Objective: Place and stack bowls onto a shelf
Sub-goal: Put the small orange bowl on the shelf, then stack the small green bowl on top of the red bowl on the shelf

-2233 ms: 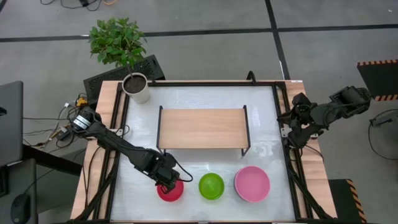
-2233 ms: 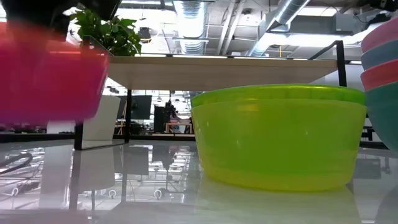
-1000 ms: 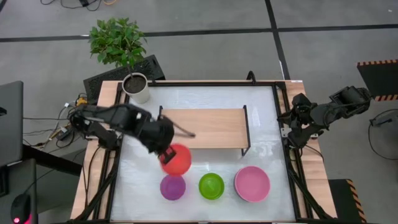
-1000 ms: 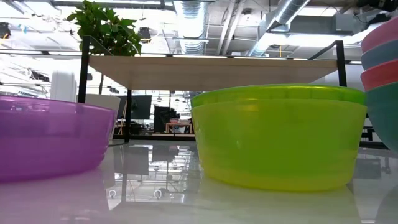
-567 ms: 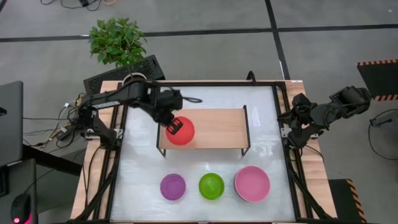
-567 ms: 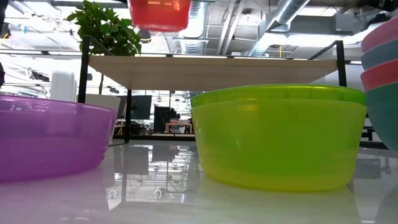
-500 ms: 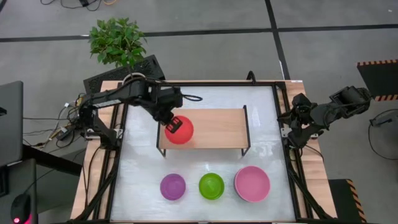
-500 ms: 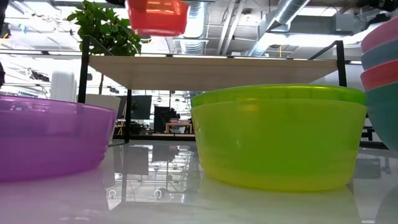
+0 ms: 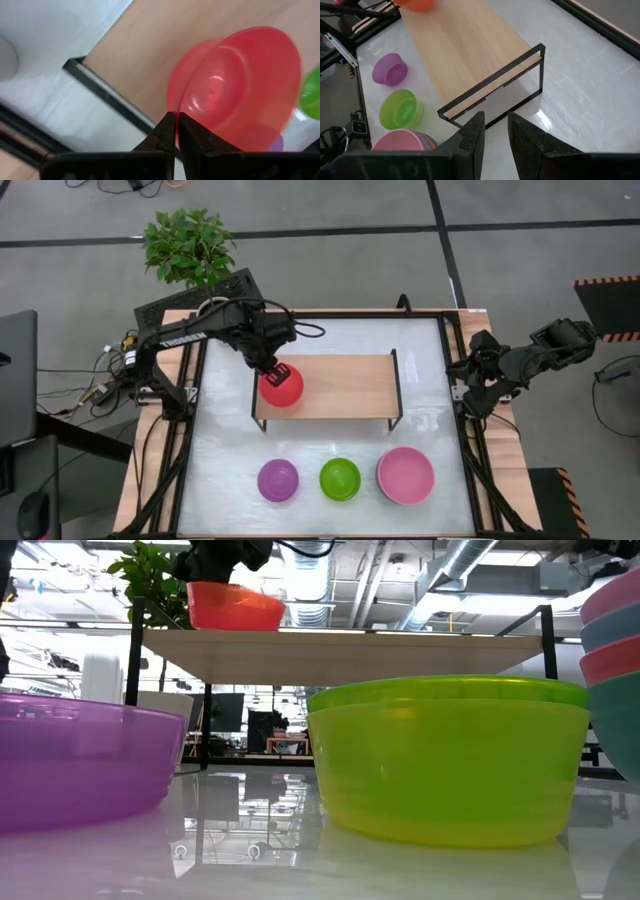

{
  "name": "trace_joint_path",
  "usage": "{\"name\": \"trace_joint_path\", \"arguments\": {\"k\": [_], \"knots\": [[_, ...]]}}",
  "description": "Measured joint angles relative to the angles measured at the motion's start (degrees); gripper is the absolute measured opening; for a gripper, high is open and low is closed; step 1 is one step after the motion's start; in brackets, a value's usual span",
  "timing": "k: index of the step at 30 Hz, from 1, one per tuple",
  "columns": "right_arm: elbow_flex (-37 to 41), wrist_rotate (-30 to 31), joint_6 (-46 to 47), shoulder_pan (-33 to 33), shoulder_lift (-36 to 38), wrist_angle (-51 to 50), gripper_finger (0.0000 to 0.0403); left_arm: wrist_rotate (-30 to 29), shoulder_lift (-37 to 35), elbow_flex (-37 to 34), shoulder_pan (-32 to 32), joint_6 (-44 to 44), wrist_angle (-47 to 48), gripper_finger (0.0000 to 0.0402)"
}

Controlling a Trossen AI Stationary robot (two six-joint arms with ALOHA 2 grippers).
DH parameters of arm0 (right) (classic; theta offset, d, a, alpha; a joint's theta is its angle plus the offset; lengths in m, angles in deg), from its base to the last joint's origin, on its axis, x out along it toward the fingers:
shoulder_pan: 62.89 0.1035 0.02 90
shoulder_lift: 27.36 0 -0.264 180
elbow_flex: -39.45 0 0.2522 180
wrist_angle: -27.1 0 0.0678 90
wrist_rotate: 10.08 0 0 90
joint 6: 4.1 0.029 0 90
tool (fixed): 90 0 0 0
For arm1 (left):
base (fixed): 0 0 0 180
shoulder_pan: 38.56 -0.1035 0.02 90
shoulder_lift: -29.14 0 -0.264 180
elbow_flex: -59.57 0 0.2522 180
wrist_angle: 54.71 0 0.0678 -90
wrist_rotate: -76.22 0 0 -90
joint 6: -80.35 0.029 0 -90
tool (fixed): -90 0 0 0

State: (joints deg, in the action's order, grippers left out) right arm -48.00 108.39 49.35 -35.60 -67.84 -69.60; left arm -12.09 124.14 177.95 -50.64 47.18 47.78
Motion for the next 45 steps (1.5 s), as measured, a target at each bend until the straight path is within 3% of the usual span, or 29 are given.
{"name": "trace_joint_path", "arguments": {"k": [13, 23, 29, 33, 37, 45], "knots": [[0.0, 0.0, 0.0, 0.0, -0.01, -0.9, 0.0113, -0.88, 0.0, -0.09, -0.37, 2.6, -2.12, 0.0], [0.01, -0.05, -0.01, 0.0, 0.0, -1.05, 0.0113, -0.74, 0.04, -5.56, -0.59, 2.83, -4.8, 0.0], [0.02, -0.07, 0.0, 0.0, 0.0, -1.05, 0.0113, -6.35, -0.06, -5.57, -0.63, 2.95, -3.93, 0.0], [0.02, -0.07, 0.02, 0.01, -0.01, -1.05, 0.0113, -6.73, -0.35, -5.56, -0.63, 2.71, -4.45, 0.0004], [0.02, -0.08, 0.02, 0.01, -0.01, -1.05, 0.0113, -6.55, -0.31, -5.57, -0.61, 3.05, -4.47, 0.0032], [0.02, -0.07, 0.01, 0.0, 0.01, -1.05, 0.0113, -5.98, -0.26, -4.67, -0.61, 4.22, -2.93, 0.0138]]}}
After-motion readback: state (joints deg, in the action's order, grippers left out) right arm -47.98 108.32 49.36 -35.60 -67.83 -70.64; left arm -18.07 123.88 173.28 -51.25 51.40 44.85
